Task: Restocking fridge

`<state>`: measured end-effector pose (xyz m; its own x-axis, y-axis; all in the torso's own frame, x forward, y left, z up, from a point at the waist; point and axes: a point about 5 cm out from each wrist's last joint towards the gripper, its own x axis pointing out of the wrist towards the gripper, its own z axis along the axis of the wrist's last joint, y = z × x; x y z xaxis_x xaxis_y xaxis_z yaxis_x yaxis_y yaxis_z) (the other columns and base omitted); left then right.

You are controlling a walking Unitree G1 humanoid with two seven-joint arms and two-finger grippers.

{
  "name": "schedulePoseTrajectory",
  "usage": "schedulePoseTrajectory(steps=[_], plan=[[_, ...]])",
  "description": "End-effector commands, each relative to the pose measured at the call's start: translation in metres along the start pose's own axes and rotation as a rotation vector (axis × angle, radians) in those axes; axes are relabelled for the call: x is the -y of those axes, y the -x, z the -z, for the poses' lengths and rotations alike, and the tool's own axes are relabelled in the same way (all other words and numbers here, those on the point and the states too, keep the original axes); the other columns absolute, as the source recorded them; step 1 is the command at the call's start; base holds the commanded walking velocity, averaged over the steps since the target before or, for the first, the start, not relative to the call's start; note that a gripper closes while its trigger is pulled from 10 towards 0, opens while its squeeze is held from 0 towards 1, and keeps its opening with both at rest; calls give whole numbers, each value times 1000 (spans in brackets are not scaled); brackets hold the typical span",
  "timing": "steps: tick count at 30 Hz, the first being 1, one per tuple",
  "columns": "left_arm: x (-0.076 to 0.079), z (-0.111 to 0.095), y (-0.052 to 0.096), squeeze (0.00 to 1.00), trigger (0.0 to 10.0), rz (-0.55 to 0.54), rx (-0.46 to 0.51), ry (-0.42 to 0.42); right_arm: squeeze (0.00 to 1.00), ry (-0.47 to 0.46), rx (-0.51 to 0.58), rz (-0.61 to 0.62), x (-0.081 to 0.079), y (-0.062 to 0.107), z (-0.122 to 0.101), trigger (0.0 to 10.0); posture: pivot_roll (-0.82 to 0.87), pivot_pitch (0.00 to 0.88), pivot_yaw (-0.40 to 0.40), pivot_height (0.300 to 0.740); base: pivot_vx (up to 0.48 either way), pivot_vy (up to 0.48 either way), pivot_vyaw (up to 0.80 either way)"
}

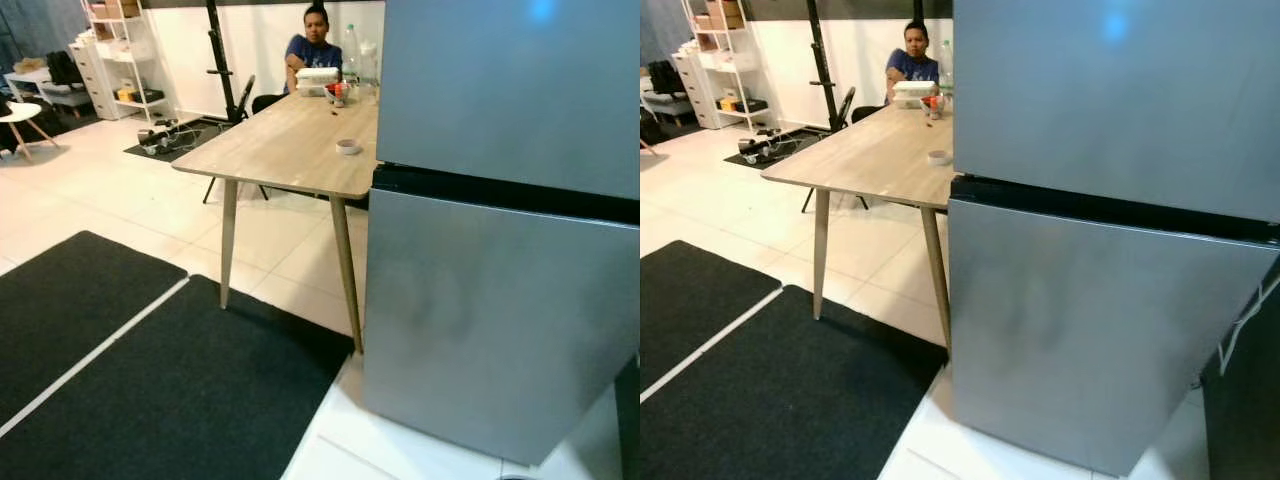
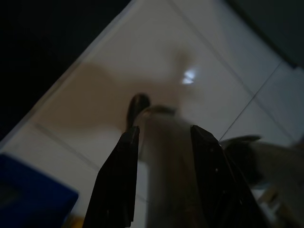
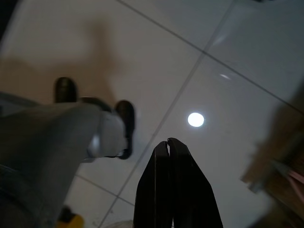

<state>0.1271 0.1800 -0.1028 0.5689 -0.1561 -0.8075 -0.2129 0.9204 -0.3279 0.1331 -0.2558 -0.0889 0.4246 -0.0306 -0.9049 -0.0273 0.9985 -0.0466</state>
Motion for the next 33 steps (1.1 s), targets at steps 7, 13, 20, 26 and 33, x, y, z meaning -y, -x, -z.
schedulePoseTrajectory(steps=[7, 13, 20, 26, 33], plan=[[-2, -2, 0, 0, 10000, 8, -4, -12, 0, -19, 21, 29, -2, -2, -10, 10000, -112, 0, 5, 740, 0, 0, 0], [-1, 0, 0, 0, 10000, 11, -9, -16, 0, -18, 29, 28, -4, -3, -11, 10000, -112, 0, 5, 740, 255, 0, 0], [-1, 0, 1, 0, 10000, 16, -10, -13, 0, -13, 26, 29, -5, -3, -11, 10000, -109, 0, 4, 740, 276, 0, 0], [-1, 0, 1, 0, 10000, 20, -11, -15, 0, -9, 26, 33, -5, -3, -11, 10000, -109, 0, 4, 740, 294, 0, 0], [0, -1, 0, 0, 10000, 28, -11, -22, 0, -5, 21, 28, -6, -4, -13, 10000, -106, 0, 4, 740, 305, 0, -450]])
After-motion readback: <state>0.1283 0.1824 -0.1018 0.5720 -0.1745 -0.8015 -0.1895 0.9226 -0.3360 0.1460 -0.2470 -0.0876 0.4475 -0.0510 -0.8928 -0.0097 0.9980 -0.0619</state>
